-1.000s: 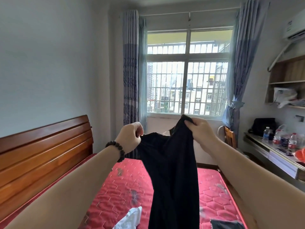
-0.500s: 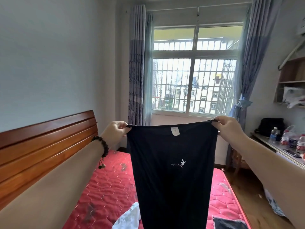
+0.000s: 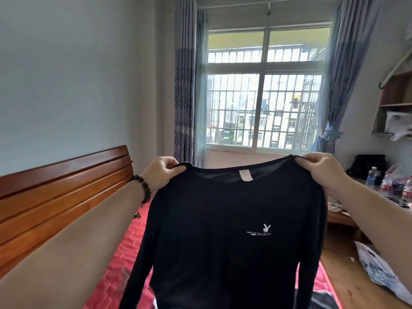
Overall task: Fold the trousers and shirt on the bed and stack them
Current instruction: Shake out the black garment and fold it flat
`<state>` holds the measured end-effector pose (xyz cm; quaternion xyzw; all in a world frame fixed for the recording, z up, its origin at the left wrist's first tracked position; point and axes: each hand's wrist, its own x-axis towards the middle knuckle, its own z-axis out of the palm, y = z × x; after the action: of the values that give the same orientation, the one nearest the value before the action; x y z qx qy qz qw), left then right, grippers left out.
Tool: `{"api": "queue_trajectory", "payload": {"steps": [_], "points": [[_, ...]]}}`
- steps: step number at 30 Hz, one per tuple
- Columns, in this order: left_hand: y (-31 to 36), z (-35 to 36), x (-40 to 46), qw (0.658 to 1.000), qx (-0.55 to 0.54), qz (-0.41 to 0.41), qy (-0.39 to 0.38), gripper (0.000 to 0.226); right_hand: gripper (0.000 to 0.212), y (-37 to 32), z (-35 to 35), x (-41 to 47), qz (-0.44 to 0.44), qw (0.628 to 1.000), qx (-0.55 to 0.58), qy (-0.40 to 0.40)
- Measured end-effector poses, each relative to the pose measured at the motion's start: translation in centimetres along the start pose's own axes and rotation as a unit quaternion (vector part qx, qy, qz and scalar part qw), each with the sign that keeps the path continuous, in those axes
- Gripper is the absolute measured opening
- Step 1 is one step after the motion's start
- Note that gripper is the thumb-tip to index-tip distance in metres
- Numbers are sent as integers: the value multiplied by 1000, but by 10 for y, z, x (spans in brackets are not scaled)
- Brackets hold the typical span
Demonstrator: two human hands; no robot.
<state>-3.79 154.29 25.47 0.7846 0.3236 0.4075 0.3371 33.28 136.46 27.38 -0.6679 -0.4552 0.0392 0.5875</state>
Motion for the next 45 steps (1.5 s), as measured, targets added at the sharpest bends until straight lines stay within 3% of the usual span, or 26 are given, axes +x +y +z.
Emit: {"api": "queue_trajectory", "payload": {"steps": [3, 7, 9, 12, 16, 20, 23, 26, 31, 36, 39, 41, 45], "points": [[-2, -8, 0, 997, -68, -27, -33, 21, 16, 3, -4, -1, 0, 1000, -4, 6], [-6, -19, -3, 960, -149, -120, -202, 32, 15, 7, -8, -2, 6, 1000, 15, -20], [-11, -20, -4, 949, -154, -136, -238, 24, 15, 7, -10, -3, 6, 999, 21, -26], [-15, -18, -6, 949, -177, -121, -232, 21, 16, 9, -12, -3, 11, 999, 35, -35], [-18, -12, -5, 949, -211, -119, -203, 41, 22, 10, -10, -6, 18, 996, 66, -50], [-15, 0, -6, 945, -262, -109, -161, 16, 21, 10, -8, -13, 42, 995, 69, -55], [-12, 13, -8, 954, -258, -99, -115, 15, 22, 10, -6, -22, 70, 994, 53, -62], [-13, 23, -13, 974, -188, -84, -96, 16, 25, 14, -6, -26, 64, 995, 42, -64], [-18, 22, -21, 991, 34, -57, -113, 21, 24, 27, -13, -27, 38, 998, 26, -50], [-23, 18, -26, 983, -57, -82, -153, 16, 28, 43, -15, -24, 37, 998, 35, -35], [-27, 20, -29, 975, -126, -101, -150, 21, 33, 46, -10, -27, 48, 996, 51, -48], [-29, 24, -31, 973, -156, -110, -133, 10, 31, 47, -8, -30, 53, 995, 59, -65], [-36, 30, -32, 989, -77, -84, -96, 12, 16, 47, -8, -40, 63, 991, 74, -93]]}}
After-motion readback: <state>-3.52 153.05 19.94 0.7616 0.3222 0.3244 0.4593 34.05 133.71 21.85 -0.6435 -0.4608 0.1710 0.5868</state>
